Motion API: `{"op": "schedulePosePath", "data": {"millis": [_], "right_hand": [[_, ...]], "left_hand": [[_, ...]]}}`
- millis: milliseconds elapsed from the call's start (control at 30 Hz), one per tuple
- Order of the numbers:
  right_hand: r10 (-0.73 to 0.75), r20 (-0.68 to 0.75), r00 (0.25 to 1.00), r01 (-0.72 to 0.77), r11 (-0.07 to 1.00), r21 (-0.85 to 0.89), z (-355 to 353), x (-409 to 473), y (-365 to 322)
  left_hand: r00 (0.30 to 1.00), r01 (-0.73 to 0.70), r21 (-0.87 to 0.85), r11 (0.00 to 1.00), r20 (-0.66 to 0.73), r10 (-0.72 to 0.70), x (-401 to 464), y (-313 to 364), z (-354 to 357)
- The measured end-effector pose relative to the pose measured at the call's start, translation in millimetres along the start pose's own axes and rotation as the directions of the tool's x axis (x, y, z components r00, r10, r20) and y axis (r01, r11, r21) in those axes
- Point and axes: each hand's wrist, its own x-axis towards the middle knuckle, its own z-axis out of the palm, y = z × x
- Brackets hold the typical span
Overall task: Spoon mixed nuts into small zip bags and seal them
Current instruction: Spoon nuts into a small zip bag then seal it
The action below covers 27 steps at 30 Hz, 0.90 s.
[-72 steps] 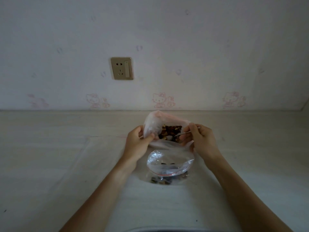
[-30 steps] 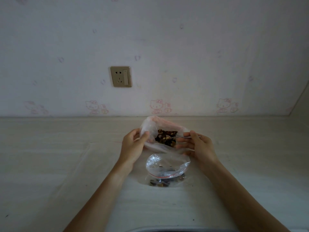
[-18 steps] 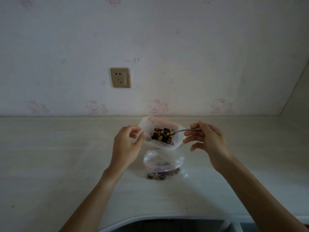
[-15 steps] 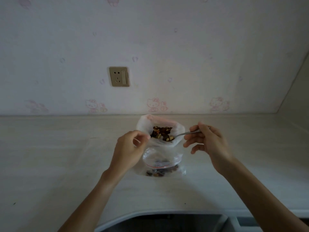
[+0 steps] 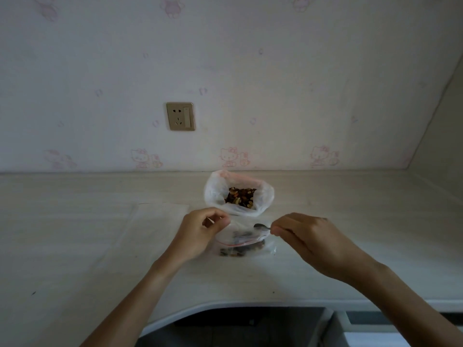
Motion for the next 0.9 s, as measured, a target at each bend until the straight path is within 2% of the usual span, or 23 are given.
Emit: {"op": "schedulePosePath", "data": {"millis": [67,100,167,233,333,433,467,533,633,700,800,900], "right_hand": [[-0.039,-0.033,0.999,0.039,0.999,-0.01,-2.0,-0.4,-1.7],[-0.027,-0.051,0.998,0.03,0.998,0.056,-1.6,-0.4,-1.3],[0.076,-0.069,0.995,-0.052,0.955,0.293,0.4,1.7,2.0],[0.225,-0.08,0.971,-0.148,0.828,0.541,5.1,6.9,6.4],[0.44,-0.097,0.893,-0.212,0.6,0.771,17.0,20.2,11.8],[0.597,-0.023,0.802,-0.271,0.397,0.877,25.1,35.2,15.2],[0.628,0.003,0.778,-0.294,0.36,0.886,27.5,40.5,16.3],[0.668,0.043,0.743,-0.331,0.31,0.891,32.8,51.0,18.5],[0.684,0.066,0.727,-0.36,0.297,0.885,38.8,66.2,23.8],[0.676,0.074,0.733,-0.395,0.334,0.856,42.1,74.9,28.4],[0.672,0.062,0.738,-0.462,0.435,0.773,48.6,83.9,36.9],[0.64,0.072,0.765,-0.463,0.469,0.752,57.8,88.7,43.7]], "left_hand": [[1.0,0.021,-0.033,0.999,0.008,-0.02,-0.6,-3.2,-1.0],[1.0,0.029,-0.031,0.999,0.008,-0.029,-1.1,-5.0,-0.9],[0.999,0.053,-0.003,0.999,0.001,-0.053,-2.0,-7.5,0.2],[0.997,0.078,0.031,0.996,-0.021,-0.078,-0.5,-9.9,1.0],[0.99,0.115,0.043,0.992,-0.091,-0.111,7.8,-12.1,-1.1],[0.936,0.232,0.047,0.972,-0.281,-0.21,23.9,-15.2,-4.1],[0.911,0.28,0.049,0.959,-0.329,-0.249,29.4,-15.7,-4.5],[0.889,0.362,0.101,0.927,-0.335,-0.311,41.0,-16.6,-3.9],[0.897,0.419,0.21,0.884,-0.25,-0.366,55.4,-17.6,1.3],[0.911,0.396,0.22,0.891,-0.215,-0.352,59.9,-19.8,7.3],[0.925,0.354,0.217,0.91,-0.225,-0.306,58.2,-22.3,15.4],[0.93,0.326,0.238,0.915,-0.255,-0.264,56.5,-24.1,18.1]]}}
